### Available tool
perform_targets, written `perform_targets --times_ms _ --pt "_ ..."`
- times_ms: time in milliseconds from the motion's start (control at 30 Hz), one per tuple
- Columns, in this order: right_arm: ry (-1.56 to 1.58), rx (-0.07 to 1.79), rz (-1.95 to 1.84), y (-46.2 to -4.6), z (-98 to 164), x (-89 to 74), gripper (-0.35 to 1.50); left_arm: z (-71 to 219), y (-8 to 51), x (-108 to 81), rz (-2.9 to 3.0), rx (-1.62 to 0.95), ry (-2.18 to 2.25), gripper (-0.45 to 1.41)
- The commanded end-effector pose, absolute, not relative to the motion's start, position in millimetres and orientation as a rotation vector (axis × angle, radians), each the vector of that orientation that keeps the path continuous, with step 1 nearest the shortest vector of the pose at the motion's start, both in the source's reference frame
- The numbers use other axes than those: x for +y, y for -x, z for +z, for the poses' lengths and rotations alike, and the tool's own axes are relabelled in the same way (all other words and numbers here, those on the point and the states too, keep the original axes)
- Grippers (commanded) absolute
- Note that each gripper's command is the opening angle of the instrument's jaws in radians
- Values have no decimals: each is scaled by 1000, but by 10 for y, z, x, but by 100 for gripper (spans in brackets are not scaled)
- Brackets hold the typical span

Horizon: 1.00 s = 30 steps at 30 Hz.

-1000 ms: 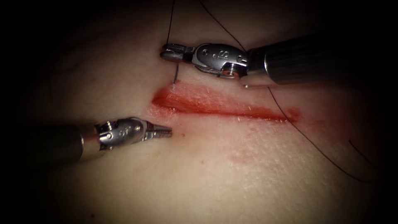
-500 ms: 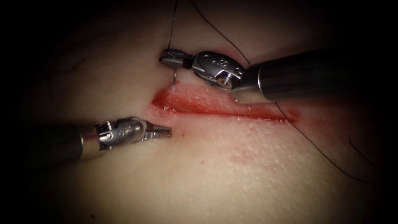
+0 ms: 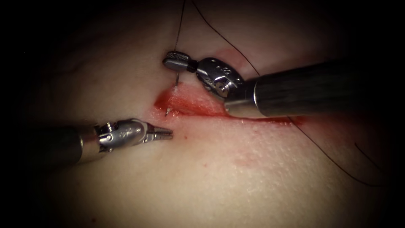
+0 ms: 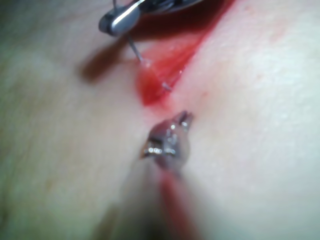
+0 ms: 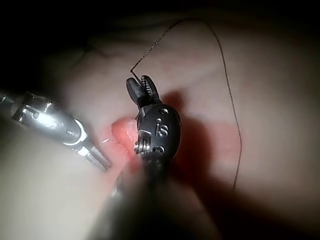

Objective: Wound Closure
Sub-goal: Use the right gripper to pass the needle through the top of the cut.

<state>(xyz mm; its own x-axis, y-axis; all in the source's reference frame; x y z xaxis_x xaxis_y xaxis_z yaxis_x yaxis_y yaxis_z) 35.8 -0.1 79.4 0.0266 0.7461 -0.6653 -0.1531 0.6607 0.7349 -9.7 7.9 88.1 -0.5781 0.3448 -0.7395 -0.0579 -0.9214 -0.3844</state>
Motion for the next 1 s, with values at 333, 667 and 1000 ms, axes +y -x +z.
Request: perform_targets --times_ms 333,667,1000 --pt "-857 1291 847 -372 816 -48 -35 889 84 81 2590 -451 1265 -35" --pt "-1018 1204 892 -378 809 -71 -35 889 78 82 2597 -449 1259 -35" --pt "-886 1055 887 -345 806 -73 -35 888 78 82 2602 -448 1251 -35"
